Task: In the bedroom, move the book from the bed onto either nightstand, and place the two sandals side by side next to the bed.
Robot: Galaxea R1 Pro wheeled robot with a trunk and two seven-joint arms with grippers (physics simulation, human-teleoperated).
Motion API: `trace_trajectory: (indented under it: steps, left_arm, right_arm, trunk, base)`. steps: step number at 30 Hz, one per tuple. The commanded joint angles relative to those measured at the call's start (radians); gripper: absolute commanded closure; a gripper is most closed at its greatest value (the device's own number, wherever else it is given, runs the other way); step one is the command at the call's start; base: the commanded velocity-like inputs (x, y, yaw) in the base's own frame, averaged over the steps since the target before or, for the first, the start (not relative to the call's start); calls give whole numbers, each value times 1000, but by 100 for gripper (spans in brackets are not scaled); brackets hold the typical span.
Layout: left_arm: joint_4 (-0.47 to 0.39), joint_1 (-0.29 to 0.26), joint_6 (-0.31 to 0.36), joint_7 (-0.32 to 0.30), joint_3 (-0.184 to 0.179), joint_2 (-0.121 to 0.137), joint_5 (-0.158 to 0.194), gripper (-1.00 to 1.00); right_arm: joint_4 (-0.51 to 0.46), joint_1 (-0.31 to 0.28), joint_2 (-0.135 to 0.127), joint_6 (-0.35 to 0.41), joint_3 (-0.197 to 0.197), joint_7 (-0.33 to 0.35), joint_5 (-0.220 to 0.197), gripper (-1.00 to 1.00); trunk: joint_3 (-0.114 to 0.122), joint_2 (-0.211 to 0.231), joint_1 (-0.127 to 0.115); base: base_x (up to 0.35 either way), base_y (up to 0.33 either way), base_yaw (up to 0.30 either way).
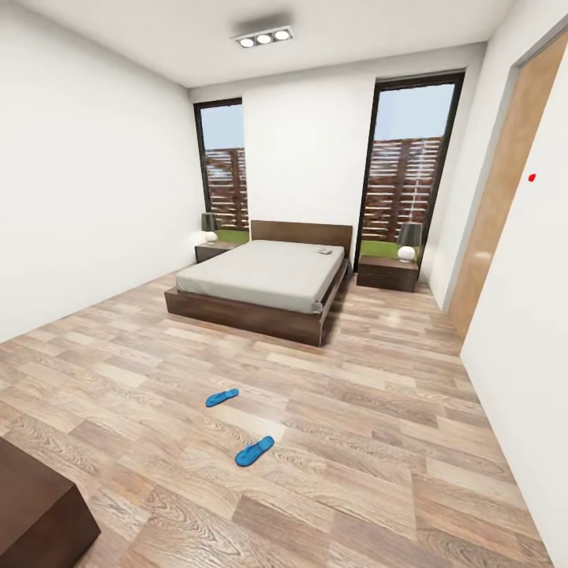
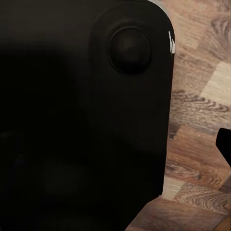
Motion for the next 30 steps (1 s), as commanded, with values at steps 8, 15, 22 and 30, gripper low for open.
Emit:
trace_trajectory:
  steps: [8, 15, 22, 30]
  left_arm:
    - [-2, 0, -1, 0, 1, 0, 1, -100]
    - [-3, 0, -1, 0, 1, 0, 1, -100]
    - [-3, 0, -1, 0, 0, 0, 1, -100]
    - [-3, 0, -1, 0, 0, 0, 1, -100]
  right_arm:
    - [0, 0, 0, -1, 0, 0, -1, -100]
    - [0, 0, 0, -1, 0, 0, -1, -100]
    - [0, 0, 0, -1, 0, 0, -1, -100]
    - [0, 0, 0, -1, 0, 0, -1, -100]
  trunk:
    - [-1, 0, 0]
    - [-1, 0, 0]
    - [-1, 0, 0]
    - [-1, 0, 0]
  base:
    - [126, 0, 0]
    - [128, 0, 0]
    - [128, 0, 0]
    - [131, 0, 0]
